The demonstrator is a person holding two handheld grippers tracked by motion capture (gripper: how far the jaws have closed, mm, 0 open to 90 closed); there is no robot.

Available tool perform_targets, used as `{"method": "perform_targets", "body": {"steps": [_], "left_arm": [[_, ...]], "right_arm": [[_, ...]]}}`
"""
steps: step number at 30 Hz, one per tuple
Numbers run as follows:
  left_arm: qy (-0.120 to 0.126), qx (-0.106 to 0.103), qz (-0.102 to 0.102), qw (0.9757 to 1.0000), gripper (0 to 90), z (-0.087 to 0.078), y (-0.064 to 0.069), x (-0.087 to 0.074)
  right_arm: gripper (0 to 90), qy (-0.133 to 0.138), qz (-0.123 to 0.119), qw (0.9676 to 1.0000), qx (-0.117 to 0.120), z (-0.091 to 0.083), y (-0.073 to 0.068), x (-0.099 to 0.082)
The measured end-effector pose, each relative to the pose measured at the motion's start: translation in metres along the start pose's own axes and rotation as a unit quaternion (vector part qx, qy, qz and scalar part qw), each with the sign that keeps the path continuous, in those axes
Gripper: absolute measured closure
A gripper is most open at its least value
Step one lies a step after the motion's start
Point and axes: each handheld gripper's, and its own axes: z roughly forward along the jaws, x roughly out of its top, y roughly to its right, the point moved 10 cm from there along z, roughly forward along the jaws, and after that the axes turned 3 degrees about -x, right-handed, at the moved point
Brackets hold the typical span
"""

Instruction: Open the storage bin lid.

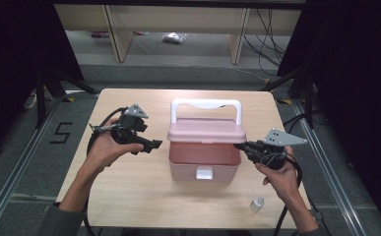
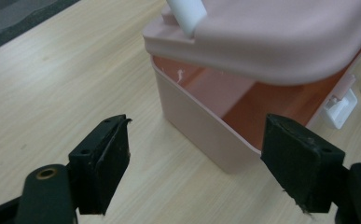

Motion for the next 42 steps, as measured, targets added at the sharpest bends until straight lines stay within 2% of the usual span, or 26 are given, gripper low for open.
{"method": "perform_targets", "body": {"steps": [3,7,10,11,12,13,14,16,19,20,22,23,24,25,27,29,30,31,32,33,36,37,38,39,40,42], "left_arm": [[0.003,-0.016,-0.01,0.9998,22.5,0.009,0.006,-0.008],[0.006,-0.025,-0.023,0.9994,22.4,0.021,0.01,-0.015],[0.02,-0.039,-0.04,0.9982,22.7,0.033,0.015,-0.017],[0.027,-0.04,-0.047,0.9977,23.4,0.037,0.016,-0.017],[0.032,-0.039,-0.05,0.9975,24.6,0.041,0.017,-0.018],[0.03,-0.04,-0.052,0.9974,25.7,0.046,0.019,-0.019],[0.021,-0.041,-0.05,0.9977,26.0,0.05,0.02,-0.021],[0.025,-0.04,-0.05,0.9976,28.3,0.055,0.022,-0.02],[0.014,-0.044,-0.044,0.9979,32.1,0.062,0.025,-0.023],[0.013,-0.041,-0.043,0.9981,32.1,0.065,0.024,-0.024],[0.013,-0.046,-0.049,0.9976,37.5,0.074,0.025,-0.027],[0.018,-0.049,-0.056,0.9971,39.2,0.076,0.026,-0.027],[0.022,-0.051,-0.055,0.9969,41.9,0.077,0.027,-0.026],[0.02,-0.051,-0.051,0.9972,44.9,0.077,0.028,-0.027],[0.023,-0.041,-0.049,0.9977,45.7,0.078,0.028,-0.026],[0.02,-0.039,-0.047,0.9979,46.7,0.078,0.029,-0.027],[0.022,-0.035,-0.045,0.9981,47.2,0.077,0.03,-0.027],[0.025,-0.03,-0.047,0.9981,47.8,0.077,0.03,-0.026],[0.021,-0.031,-0.043,0.9984,48.3,0.077,0.03,-0.027],[0.022,-0.028,-0.044,0.9984,48.6,0.076,0.031,-0.027],[0.02,-0.029,-0.042,0.9985,49.0,0.076,0.031,-0.027],[0.021,-0.025,-0.042,0.9986,49.3,0.076,0.032,-0.027],[0.018,-0.022,-0.039,0.9988,49.7,0.075,0.032,-0.027],[0.016,-0.019,-0.038,0.999,49.9,0.075,0.033,-0.027],[0.015,-0.018,-0.038,0.999,49.9,0.074,0.033,-0.027],[0.015,-0.017,-0.037,0.9991,50.2,0.074,0.034,-0.028]], "right_arm": [[87.3,-0.006,0.011,0.9999,0.001,0.0,-0.001,0.003],[87.2,-0.009,-0.004,0.9999,-0.007,0.0,0.001,0.007],[87.2,-0.02,0.007,0.9998,-0.005,-0.001,-0.002,0.008],[87.2,-0.014,-0.008,0.9999,-0.005,0.0,0.0,0.011],[87.2,-0.011,-0.005,0.9999,-0.006,0.001,-0.001,0.012],[87.2,-0.013,0.001,0.9999,-0.007,0.001,-0.003,0.012],[87.1,-0.008,-0.007,0.9999,-0.009,0.003,-0.001,0.014],[87.1,-0.007,0.001,0.9999,-0.01,0.003,-0.002,0.014],[87.1,-0.004,-0.009,1.0,0.0,0.005,-0.001,0.016],[87.1,-0.01,0.002,1.0,-0.001,0.005,-0.002,0.015],[87.1,-0.001,-0.012,0.9999,-0.007,0.006,0.003,0.018],[87.1,-0.006,-0.004,1.0,-0.002,0.005,0.002,0.018],[87.1,-0.006,-0.016,0.9998,-0.006,0.005,0.005,0.019],[87.2,-0.004,-0.007,1.0,0.002,0.006,0.003,0.02],[87.3,-0.009,-0.013,0.9999,-0.006,0.005,0.006,0.021],[87.4,-0.008,-0.006,1.0,-0.002,0.006,0.006,0.023],[87.4,-0.001,-0.017,0.9998,-0.005,0.006,0.009,0.026],[87.5,-0.01,-0.011,0.9999,-0.007,0.005,0.01,0.025],[87.6,0.0,-0.011,0.9999,-0.008,0.007,0.011,0.028],[87.7,-0.001,-0.011,0.9999,0.0,0.007,0.012,0.029],[88.3,-0.001,-0.013,0.9999,-0.002,0.009,0.016,0.033],[88.4,-0.006,-0.009,0.9999,-0.008,0.008,0.017,0.033],[88.4,0.005,-0.019,0.9997,-0.012,0.01,0.021,0.036],[88.4,-0.003,-0.019,0.9998,-0.007,0.01,0.021,0.035],[88.4,-0.002,-0.011,0.9998,-0.013,0.011,0.023,0.035],[89.0,-0.001,-0.021,0.9997,-0.009,0.012,0.026,0.036]]}}
